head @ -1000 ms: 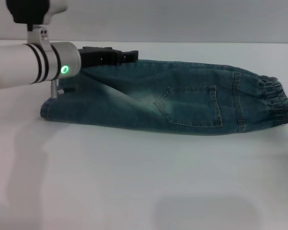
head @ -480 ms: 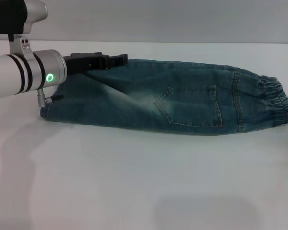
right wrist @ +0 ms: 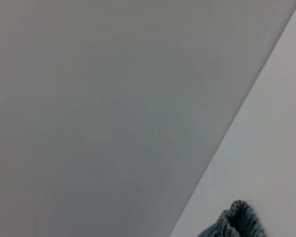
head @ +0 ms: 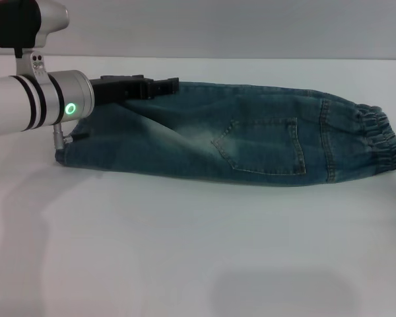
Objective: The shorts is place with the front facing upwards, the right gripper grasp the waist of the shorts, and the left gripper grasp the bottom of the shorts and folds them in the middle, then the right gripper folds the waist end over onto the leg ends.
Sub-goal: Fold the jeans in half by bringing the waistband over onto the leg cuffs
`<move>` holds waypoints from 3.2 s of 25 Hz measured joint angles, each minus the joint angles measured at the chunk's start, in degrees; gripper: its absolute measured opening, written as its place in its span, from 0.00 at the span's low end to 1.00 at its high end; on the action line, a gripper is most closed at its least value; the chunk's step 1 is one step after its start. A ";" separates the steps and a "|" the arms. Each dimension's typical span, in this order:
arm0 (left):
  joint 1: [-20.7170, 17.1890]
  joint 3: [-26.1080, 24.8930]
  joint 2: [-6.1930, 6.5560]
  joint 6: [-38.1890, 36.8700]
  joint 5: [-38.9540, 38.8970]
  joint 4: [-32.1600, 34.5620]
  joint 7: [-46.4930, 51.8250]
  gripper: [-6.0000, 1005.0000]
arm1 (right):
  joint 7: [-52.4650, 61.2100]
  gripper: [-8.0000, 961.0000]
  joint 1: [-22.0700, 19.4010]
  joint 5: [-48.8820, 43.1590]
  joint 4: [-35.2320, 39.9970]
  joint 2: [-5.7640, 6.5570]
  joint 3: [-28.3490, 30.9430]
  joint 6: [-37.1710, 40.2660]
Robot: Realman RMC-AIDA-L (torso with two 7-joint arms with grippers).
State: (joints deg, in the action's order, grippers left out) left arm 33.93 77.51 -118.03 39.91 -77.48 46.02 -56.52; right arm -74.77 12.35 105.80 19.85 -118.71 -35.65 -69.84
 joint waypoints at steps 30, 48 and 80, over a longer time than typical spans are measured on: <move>-0.07 0.00 -0.09 1.13 -0.39 0.17 -0.24 0.83 | 2.12 0.48 4.16 -2.70 -2.10 0.06 -2.33 4.98; 0.08 0.01 -0.09 1.48 -0.40 0.04 -0.26 0.83 | 3.58 0.44 7.17 -5.88 -2.10 0.24 -2.49 9.56; 0.17 0.48 -0.40 1.18 -0.48 -0.23 -0.73 0.82 | 4.22 0.03 7.88 -11.26 3.57 0.01 -1.81 4.78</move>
State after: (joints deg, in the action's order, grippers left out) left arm 34.10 77.99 -118.44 41.09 -77.96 45.79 -57.25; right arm -70.55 20.23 94.53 23.42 -118.70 -37.47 -65.05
